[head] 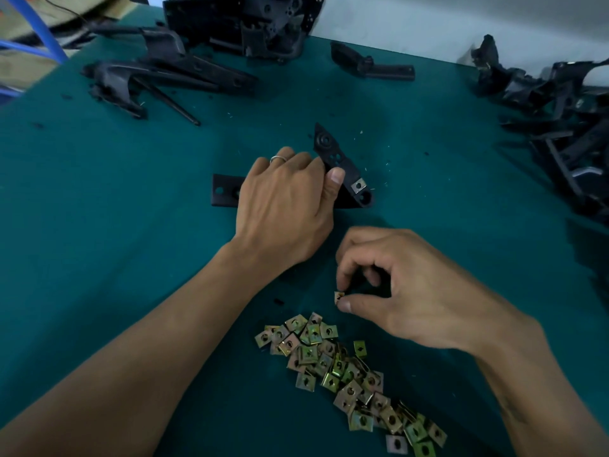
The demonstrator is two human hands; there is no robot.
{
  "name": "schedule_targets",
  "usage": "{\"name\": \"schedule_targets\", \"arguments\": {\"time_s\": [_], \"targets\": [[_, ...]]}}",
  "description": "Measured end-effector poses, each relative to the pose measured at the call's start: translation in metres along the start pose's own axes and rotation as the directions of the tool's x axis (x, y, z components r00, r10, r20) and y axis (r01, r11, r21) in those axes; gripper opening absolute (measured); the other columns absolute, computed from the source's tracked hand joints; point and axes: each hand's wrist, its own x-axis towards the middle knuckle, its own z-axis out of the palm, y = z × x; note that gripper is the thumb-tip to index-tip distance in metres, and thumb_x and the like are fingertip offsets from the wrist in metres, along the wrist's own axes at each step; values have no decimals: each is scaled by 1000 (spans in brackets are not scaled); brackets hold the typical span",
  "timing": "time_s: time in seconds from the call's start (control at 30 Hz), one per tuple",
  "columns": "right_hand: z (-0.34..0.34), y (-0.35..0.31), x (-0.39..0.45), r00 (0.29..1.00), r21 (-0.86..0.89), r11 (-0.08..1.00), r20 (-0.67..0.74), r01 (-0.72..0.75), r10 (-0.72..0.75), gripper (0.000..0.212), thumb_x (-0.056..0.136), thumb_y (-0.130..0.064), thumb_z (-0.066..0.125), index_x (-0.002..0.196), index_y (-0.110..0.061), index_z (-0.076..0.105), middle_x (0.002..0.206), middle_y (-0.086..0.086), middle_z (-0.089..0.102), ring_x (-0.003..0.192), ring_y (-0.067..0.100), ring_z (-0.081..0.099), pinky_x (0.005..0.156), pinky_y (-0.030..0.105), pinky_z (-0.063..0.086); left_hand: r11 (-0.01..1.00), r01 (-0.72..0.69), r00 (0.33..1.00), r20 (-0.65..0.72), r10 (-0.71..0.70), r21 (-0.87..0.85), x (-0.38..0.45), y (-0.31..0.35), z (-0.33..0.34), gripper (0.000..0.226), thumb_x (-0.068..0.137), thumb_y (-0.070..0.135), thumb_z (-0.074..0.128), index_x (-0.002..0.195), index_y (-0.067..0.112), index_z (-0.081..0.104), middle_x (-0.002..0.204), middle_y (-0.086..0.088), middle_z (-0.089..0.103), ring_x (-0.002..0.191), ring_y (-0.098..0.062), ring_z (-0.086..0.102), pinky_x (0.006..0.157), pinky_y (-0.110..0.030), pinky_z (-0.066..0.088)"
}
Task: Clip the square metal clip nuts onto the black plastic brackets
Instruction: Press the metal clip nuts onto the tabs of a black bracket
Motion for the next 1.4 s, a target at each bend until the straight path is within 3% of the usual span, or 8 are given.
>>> {"name": "schedule_targets", "arguments": {"time_s": [0.13, 0.2, 0.4, 0.57, 1.03, 1.13, 1.27, 1.4], "targets": [[1, 5, 0, 1000, 67, 998, -19, 13, -12, 22, 81, -20, 84, 76, -27, 63, 82, -9, 63, 70, 11, 59, 57, 22, 45, 1000, -1, 1000, 11, 1, 3, 0, 1, 0, 41, 106, 38, 29, 73, 16, 38, 79, -8, 60, 83, -35, 54, 75, -46, 41], [2, 6, 1, 999, 241, 970, -36, 22, -13, 18, 83, -11, 82, 81, -22, 68, 76, -2, 66, 59, 8, 56, 53, 26, 46, 1000, -11, 1000, 8, 11, -1, 1, 1, 0, 40, 106, 37, 29, 73, 16, 38, 78, -9, 59, 83, -35, 53, 75, -46, 40], [-15, 29, 5, 875, 738, 589, -473, 329, 104, 21, 74, -2, 77, 90, -16, 78, 77, 4, 69, 64, 15, 59, 60, 23, 47, 989, -134, 991, -5, 134, -67, -2, 0, 0, 39, 105, 38, 29, 71, 20, 34, 72, 4, 46, 77, -29, 48, 70, -40, 37], [-13, 43, 11, 759, 720, 614, -585, 323, 287, 12, 79, -9, 75, 91, -8, 72, 72, 2, 66, 62, 15, 53, 60, 24, 44, 943, -290, 956, -1, 294, -166, -5, 2, -1, 38, 105, 37, 30, 73, 19, 41, 76, 2, 54, 76, -27, 48, 68, -38, 36], [4, 22, 23, 741, 824, 488, -515, 288, 431, 6, 75, -18, 76, 75, -12, 76, 70, 7, 71, 58, 16, 56, 53, 25, 46, 926, -359, 933, -25, 359, -119, -7, 8, 2, 50, 103, 44, 32, 73, 12, 56, 77, -2, 61, 75, -29, 52, 66, -36, 34], [4, 21, 23, 744, 812, 515, -518, 274, 422, 5, 76, -18, 76, 75, -14, 76, 70, 4, 71, 59, 13, 57, 55, 24, 45, 930, -354, 935, -34, 352, -99, -7, 8, 2, 49, 103, 44, 33, 74, 12, 57, 78, -2, 61, 75, -29, 52, 66, -40, 36], [0, 22, 18, 737, 631, 754, -596, 185, 319, 15, 90, -11, 74, 79, -21, 72, 62, -9, 65, 57, 6, 51, 56, 20, 43, 933, -357, 934, -12, 356, -43, -8, 9, 2, 44, 102, 40, 38, 78, 13, 62, 80, 0, 63, 77, -28, 53, 68, -42, 37], [-19, 21, 7, 796, 345, 938, -577, 38, 180, 10, 84, -26, 75, 74, -25, 73, 65, 18, 62, 55, 25, 46, 52, 39, 39, 910, -413, 911, 4, 413, 19, -8, 11, 1, 44, 102, 44, 38, 83, 17, 67, 83, 2, 64, 82, -27, 54, 71, -39, 34]]}}
